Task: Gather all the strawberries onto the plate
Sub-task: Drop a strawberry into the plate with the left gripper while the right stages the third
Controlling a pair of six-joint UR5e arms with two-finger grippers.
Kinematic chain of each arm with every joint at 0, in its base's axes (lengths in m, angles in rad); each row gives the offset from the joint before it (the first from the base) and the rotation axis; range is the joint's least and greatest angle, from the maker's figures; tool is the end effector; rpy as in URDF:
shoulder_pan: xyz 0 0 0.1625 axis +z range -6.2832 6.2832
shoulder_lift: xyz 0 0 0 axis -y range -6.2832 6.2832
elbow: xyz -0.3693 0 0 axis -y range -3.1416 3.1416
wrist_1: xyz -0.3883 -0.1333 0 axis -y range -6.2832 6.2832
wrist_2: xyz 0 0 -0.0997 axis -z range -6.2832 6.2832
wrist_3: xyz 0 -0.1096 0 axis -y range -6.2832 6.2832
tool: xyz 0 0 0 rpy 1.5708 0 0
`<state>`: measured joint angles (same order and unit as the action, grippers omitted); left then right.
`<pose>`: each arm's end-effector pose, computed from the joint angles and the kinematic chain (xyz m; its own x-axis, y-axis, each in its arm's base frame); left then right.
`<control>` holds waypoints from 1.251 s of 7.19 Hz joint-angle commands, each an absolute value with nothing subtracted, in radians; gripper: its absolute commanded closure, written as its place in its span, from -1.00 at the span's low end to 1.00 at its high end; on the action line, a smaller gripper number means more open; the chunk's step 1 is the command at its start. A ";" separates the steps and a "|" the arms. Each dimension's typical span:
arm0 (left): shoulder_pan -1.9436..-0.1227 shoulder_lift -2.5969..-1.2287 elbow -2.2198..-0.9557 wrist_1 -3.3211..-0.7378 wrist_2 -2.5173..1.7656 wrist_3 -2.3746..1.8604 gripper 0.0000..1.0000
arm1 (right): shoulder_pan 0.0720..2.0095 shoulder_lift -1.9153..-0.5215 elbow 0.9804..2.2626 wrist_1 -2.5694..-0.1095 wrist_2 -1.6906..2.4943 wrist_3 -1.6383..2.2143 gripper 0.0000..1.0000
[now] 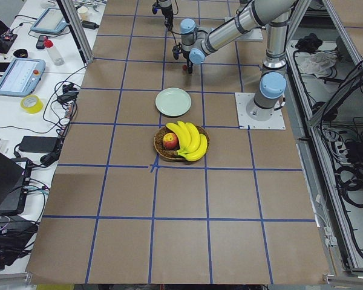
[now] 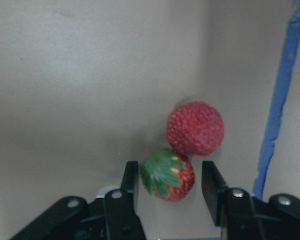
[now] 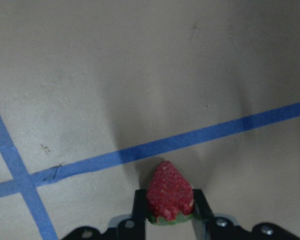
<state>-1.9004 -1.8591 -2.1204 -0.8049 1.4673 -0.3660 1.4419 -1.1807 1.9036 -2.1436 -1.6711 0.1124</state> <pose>-0.2846 -0.3850 0.1121 -0.9966 -0.0437 0.0705 -0.0362 0.9939 0.1041 0.0553 -0.5254 0.1244 -0.9682 0.2223 0.1152 0.2372 0.9617 0.1375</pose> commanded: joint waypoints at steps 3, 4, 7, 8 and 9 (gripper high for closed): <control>-1.891 -1.844 -2.114 -0.805 1.471 -0.359 1.00 | 1.454 -1.256 1.858 -2.096 -1.654 0.127 1.00; -1.850 -1.815 -2.085 -0.822 1.494 -0.338 1.00 | 1.466 -1.264 1.856 -2.077 -1.584 0.164 1.00; -1.608 -1.752 -1.982 -1.044 1.503 -0.200 1.00 | 1.631 -1.266 1.841 -2.080 -1.510 0.382 1.00; -1.523 -1.743 -1.979 -1.042 1.514 -0.063 1.00 | 1.708 -1.266 1.839 -2.094 -1.435 0.488 1.00; -1.426 -1.740 -1.983 -1.039 1.509 -0.005 1.00 | 1.756 -1.258 1.827 -2.094 -1.381 0.564 1.00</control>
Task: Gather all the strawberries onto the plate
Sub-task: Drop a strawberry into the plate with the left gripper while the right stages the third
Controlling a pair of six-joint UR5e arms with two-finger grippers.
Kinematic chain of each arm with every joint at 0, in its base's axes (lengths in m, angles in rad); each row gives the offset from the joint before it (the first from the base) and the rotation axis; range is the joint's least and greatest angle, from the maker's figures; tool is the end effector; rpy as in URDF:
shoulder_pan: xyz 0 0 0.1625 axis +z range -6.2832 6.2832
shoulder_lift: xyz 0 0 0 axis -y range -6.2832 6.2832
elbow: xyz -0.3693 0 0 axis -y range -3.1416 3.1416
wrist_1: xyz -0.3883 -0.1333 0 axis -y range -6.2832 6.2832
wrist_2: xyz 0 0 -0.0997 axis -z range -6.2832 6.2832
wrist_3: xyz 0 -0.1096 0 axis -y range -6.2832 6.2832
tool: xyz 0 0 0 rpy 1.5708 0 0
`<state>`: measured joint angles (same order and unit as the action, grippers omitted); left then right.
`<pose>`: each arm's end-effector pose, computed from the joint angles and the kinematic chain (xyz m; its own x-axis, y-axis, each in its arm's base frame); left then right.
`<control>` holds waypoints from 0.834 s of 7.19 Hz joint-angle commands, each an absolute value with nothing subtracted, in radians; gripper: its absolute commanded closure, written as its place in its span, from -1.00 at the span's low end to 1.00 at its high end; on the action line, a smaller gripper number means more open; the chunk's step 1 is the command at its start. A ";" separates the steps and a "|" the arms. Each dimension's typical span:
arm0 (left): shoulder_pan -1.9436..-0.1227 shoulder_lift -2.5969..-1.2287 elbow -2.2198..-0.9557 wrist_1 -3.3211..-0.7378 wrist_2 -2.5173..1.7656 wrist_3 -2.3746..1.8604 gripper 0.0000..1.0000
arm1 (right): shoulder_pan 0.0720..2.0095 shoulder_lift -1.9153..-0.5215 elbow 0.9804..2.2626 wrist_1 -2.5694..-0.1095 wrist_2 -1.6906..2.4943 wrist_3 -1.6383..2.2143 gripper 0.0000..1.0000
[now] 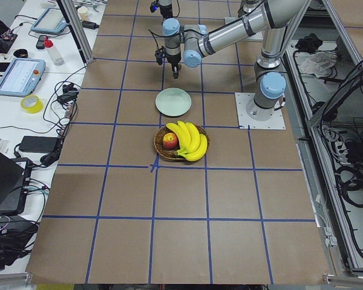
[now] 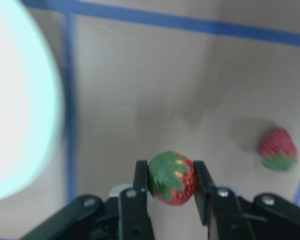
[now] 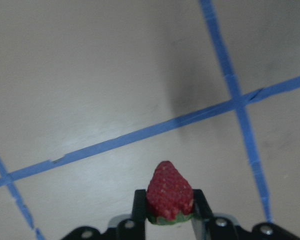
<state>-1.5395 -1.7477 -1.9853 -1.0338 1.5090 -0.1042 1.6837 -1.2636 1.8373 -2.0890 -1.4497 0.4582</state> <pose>-0.1250 -0.4851 0.1949 -0.9888 -0.1382 0.0557 -0.1348 0.9890 0.0605 0.2055 -0.5114 0.1896 -0.9350 0.3445 -0.0836 0.3357 0.9363 0.1031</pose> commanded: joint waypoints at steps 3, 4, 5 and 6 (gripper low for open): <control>-1.344 -1.781 -1.991 -1.038 1.508 0.110 1.00 | 1.894 -1.218 1.789 -2.136 -1.263 0.736 1.00; -1.345 -1.784 -2.006 -1.049 1.505 0.106 1.00 | 1.932 -1.182 1.784 -2.195 -1.234 0.796 1.00; -1.351 -1.779 -2.025 -1.051 1.506 0.113 0.84 | 1.959 -1.146 1.770 -2.219 -1.224 0.817 1.00; -1.350 -1.781 -2.020 -1.049 1.503 0.115 -0.98 | 1.974 -1.125 1.757 -2.221 -1.218 0.830 1.00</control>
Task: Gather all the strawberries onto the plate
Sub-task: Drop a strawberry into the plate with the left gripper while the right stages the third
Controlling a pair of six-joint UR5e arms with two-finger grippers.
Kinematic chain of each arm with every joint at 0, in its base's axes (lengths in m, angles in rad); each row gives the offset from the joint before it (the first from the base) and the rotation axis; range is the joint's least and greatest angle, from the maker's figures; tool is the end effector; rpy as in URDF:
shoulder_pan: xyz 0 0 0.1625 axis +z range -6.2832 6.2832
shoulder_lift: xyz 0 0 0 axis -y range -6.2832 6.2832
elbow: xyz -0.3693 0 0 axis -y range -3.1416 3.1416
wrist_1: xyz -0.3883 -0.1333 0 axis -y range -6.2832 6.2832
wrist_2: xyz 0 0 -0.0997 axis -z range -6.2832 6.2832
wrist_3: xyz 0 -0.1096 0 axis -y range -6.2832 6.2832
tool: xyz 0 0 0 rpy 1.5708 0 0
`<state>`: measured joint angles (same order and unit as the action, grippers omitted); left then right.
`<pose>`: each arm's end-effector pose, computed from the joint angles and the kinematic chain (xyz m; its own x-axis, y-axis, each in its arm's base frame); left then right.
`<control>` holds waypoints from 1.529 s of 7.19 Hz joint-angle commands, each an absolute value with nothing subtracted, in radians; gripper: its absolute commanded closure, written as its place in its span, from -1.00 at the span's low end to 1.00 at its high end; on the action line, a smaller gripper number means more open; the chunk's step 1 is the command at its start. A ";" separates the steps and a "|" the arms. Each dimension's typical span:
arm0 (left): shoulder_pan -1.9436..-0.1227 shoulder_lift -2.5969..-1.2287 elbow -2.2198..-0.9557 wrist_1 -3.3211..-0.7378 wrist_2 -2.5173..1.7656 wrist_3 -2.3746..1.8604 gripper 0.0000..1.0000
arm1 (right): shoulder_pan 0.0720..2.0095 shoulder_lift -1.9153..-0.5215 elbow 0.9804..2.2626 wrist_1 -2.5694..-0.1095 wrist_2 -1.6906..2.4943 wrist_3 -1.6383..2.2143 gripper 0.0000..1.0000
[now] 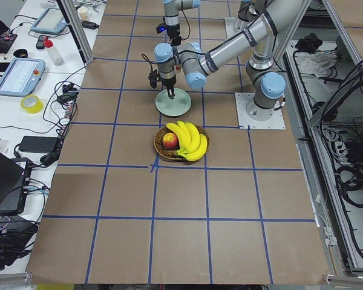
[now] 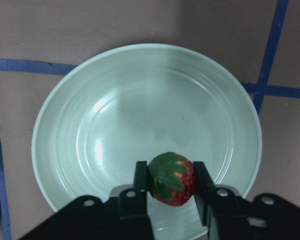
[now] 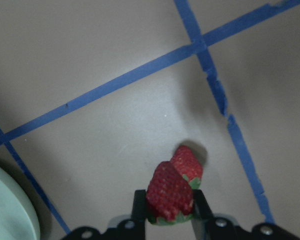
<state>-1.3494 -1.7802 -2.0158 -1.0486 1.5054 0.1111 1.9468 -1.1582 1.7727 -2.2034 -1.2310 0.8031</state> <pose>-0.0340 -0.4887 0.1658 -0.9898 -0.1189 0.0790 -0.1086 0.9863 0.1238 0.3661 -0.4649 0.1754 -0.8717 0.4248 -0.2445 0.3744 0.8990 0.2272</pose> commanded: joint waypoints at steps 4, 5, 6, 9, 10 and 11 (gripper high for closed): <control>-1.348 -1.778 -2.013 -1.049 1.500 0.114 -1.00 | 1.993 -1.077 1.738 -2.229 -1.218 0.824 0.01; -1.348 -1.778 -2.013 -1.046 1.499 0.124 -1.00 | 1.993 -1.075 1.738 -2.230 -1.218 0.822 -0.29; -1.347 -1.778 -2.013 -1.043 1.497 0.129 -1.00 | 1.993 -1.075 1.738 -2.230 -1.218 0.822 -0.46; -1.368 -1.766 -1.982 -1.038 1.426 0.112 -1.00 | 1.979 -1.129 1.718 -2.218 -1.245 0.796 -0.77; -1.399 -1.747 -1.989 -1.042 1.417 0.091 -1.00 | 1.956 -1.159 1.729 -2.204 -1.335 0.708 -0.95; -1.470 -1.721 -1.997 -1.042 1.425 0.019 -1.00 | 1.915 -1.181 1.730 -2.141 -1.435 0.581 -0.99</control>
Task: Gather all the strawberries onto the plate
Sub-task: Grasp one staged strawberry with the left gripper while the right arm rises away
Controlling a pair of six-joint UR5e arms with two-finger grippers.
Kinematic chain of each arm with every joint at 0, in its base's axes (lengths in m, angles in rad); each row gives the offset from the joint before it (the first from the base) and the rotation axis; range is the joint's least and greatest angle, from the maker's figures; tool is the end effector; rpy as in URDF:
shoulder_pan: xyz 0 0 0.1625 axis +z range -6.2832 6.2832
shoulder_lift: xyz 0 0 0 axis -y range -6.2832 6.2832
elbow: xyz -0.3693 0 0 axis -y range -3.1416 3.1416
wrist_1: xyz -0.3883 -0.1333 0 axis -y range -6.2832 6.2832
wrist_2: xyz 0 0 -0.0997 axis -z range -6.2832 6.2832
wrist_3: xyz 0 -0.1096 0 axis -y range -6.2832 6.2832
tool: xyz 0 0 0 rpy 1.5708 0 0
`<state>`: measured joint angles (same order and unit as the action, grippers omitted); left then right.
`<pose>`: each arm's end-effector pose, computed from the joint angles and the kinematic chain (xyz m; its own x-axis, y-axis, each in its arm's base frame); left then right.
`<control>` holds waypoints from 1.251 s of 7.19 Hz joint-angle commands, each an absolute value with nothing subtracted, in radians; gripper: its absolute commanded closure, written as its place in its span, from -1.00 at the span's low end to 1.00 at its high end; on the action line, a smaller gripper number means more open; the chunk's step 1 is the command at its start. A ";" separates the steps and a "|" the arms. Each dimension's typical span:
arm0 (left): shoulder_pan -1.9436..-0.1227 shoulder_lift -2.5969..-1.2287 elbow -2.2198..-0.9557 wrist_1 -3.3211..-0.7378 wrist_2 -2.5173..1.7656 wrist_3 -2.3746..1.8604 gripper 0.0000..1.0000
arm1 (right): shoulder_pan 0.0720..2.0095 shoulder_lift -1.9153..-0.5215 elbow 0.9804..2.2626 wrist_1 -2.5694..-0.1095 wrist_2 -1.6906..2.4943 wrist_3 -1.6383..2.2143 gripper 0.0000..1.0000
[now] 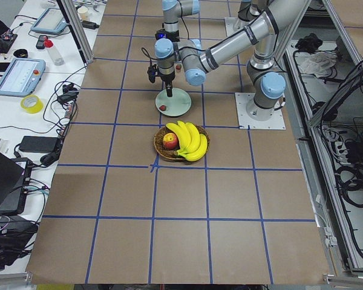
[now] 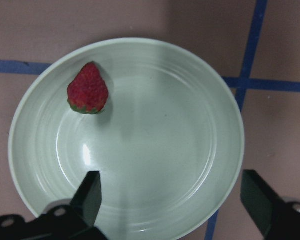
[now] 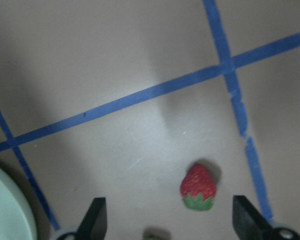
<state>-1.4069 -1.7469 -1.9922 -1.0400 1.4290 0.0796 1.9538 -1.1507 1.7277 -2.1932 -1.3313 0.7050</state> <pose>-0.0688 -0.4958 0.1927 -0.9850 -0.0920 0.1459 -0.0847 0.9949 0.0552 0.3647 -0.4789 0.1860 -0.9251 0.3164 -0.2099 0.2970 0.9474 0.1190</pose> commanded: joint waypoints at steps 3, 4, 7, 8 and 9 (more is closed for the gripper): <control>-1.685 -1.693 -2.045 -0.982 1.436 -0.316 -0.96 | 1.649 -1.317 1.736 -1.963 -1.453 0.270 -1.00; -1.757 -1.701 -2.065 -0.970 1.462 -0.337 -0.94 | 1.578 -1.354 1.741 -1.942 -1.486 0.202 -1.00; -1.807 -1.733 -2.251 -0.708 1.483 -0.411 -0.92 | 1.571 -1.506 1.767 -1.850 -1.563 0.135 -1.00; -1.807 -1.756 -2.249 -0.690 1.486 -0.413 -0.78 | 1.574 -1.549 1.769 -1.818 -1.554 0.126 -1.00; -1.809 -1.775 -2.247 -0.671 1.493 -0.407 -0.78 | 1.572 -1.560 1.747 -1.771 -1.566 0.126 -1.00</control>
